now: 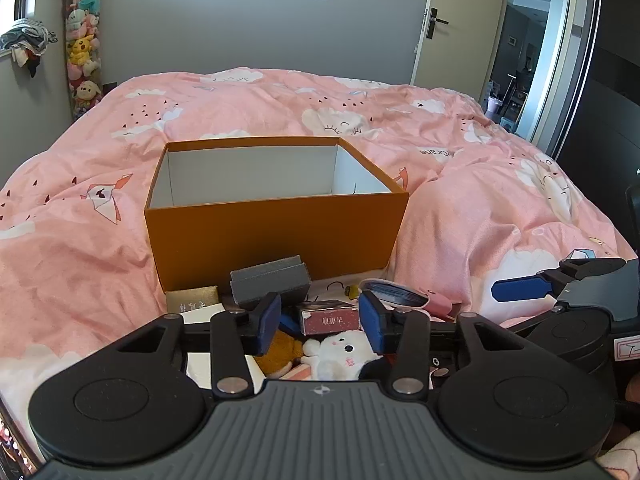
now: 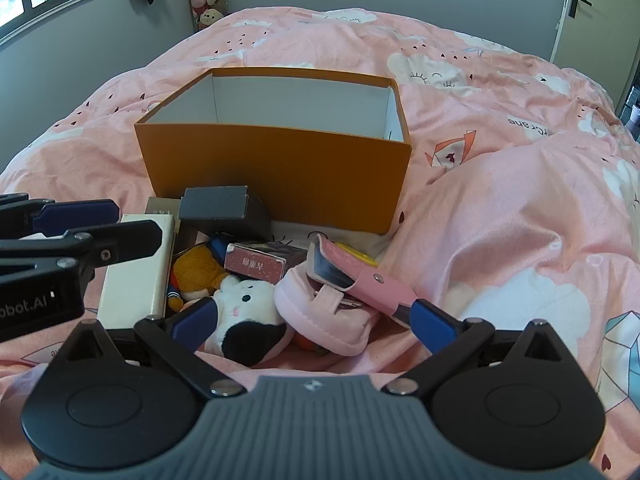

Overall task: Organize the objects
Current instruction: 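Move the left gripper down toward the white glasses case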

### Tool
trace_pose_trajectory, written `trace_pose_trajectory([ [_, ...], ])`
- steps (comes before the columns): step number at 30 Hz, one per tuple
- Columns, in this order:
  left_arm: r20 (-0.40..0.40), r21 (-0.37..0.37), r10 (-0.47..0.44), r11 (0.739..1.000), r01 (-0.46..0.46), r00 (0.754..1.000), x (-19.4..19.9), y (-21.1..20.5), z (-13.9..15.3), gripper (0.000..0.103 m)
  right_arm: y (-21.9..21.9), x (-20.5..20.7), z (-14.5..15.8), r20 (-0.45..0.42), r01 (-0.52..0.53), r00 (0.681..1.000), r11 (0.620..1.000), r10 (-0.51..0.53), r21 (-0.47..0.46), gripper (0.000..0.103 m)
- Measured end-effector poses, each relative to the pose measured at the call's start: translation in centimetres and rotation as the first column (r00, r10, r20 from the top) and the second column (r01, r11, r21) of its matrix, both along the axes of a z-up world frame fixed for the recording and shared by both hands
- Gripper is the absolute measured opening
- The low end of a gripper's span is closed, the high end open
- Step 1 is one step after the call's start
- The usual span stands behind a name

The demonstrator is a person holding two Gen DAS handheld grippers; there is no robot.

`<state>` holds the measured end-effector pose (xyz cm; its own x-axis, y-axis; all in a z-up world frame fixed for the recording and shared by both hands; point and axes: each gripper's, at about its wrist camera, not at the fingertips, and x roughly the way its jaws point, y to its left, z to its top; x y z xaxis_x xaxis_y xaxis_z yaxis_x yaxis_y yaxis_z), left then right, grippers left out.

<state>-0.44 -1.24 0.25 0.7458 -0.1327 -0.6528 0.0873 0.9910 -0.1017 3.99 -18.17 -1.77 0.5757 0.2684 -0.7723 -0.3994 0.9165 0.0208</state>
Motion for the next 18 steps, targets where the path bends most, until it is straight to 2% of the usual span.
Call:
trace_pose_trajectory([
  [10, 0.001, -0.002, -0.005, 1.0, 0.005, 1.0, 0.0, -0.06, -0.02, 0.048, 0.08, -0.08, -0.16, -0.002, 0.0, 1.0, 1.0, 0.0, 0.0, 0.102],
  [18, -0.013, -0.033, 0.004, 0.999, -0.004, 1.0, 0.27, 0.65, -0.08, 0.048, 0.11, -0.06, -0.36, -0.017, -0.008, 1.0, 1.0, 0.008, 0.005, 0.102],
])
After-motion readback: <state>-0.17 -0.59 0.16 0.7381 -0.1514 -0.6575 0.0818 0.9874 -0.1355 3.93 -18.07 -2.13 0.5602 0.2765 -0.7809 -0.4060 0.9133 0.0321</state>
